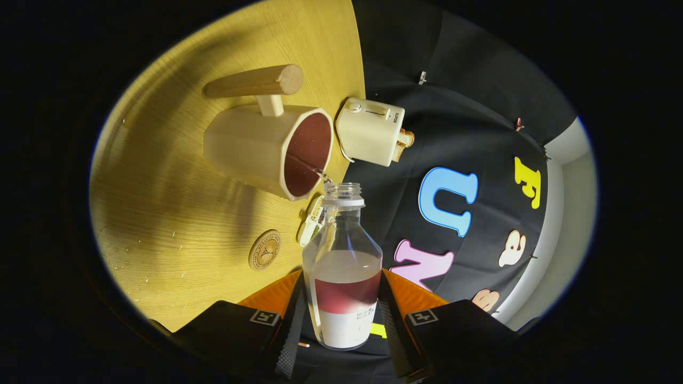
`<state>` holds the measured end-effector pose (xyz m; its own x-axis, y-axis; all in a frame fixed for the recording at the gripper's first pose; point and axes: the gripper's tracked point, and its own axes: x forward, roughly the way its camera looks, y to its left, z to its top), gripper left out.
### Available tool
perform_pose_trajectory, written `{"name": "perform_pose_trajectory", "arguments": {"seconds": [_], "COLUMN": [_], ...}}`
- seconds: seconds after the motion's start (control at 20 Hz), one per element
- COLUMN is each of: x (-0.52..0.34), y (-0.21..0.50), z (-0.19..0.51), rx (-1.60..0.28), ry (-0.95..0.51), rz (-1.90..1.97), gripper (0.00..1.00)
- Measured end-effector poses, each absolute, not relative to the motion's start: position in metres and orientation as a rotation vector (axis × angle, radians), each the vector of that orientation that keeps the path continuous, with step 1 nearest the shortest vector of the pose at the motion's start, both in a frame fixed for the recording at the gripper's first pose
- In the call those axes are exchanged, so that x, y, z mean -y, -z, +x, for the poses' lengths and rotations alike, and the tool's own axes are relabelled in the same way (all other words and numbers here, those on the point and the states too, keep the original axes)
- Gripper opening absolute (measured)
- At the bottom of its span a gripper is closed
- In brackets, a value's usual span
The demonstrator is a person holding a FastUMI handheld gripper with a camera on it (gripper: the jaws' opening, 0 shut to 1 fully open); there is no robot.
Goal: Take the bottle from table, then pour the juice into the cup, finally place the bottle on the coaster
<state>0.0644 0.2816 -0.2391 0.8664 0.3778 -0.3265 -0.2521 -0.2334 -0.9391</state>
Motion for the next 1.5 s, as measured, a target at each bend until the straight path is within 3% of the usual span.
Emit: {"name": "perform_pose_trajectory", "arguments": {"seconds": [1.5], "x": [-0.297], "y": [0.223], "z": [0.074], "rx": [0.253], "ry": [-0.612], "rz": [-1.869], "gripper": [0.71]}}
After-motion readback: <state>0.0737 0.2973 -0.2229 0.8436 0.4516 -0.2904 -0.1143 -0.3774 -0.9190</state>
